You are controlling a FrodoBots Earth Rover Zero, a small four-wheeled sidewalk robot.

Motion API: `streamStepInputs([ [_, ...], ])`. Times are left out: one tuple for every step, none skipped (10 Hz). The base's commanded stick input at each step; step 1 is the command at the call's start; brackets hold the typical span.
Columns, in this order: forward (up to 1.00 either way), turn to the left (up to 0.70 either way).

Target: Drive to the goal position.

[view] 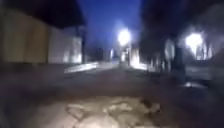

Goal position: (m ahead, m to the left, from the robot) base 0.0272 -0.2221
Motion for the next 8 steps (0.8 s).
streamStepInputs([
  [0.85, -0.06],
  [0.85, -0.11],
  [0.85, -0.16],
  [0.85, -0.21],
  [0.85, -0.27],
  [0.85, -0.32],
  [0.85, -0.33],
  [0.85, -0.33],
])
